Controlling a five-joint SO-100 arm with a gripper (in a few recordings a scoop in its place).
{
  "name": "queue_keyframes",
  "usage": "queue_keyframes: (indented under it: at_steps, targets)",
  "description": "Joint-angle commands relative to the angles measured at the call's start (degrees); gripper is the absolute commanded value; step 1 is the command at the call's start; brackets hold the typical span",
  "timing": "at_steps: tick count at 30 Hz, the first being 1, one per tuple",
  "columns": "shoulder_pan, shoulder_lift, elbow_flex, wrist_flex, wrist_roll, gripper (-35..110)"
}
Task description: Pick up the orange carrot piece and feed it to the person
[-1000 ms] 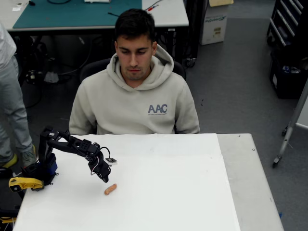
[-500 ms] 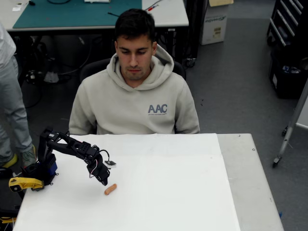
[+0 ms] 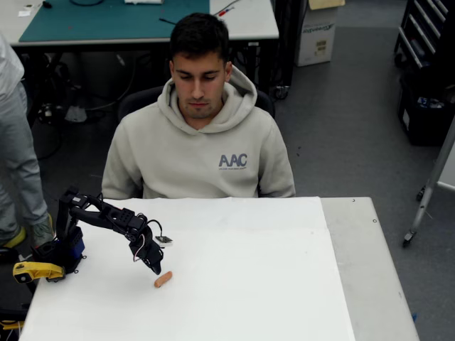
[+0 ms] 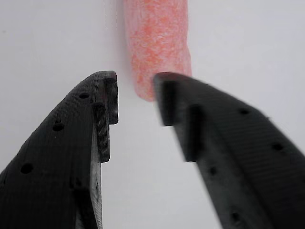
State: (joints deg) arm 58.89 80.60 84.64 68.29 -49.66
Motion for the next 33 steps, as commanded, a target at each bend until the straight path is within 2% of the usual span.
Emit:
queue_keyframes:
  at_steps: [1,7,33]
  targets:
    - [1.14,2.81,-3.43,0.35,-0.62,17]
    - [1.23,2.2,-3.43,0.26,-0.62,24]
    - [0.53,-4.39,-3.52,0.18,-0.7,24]
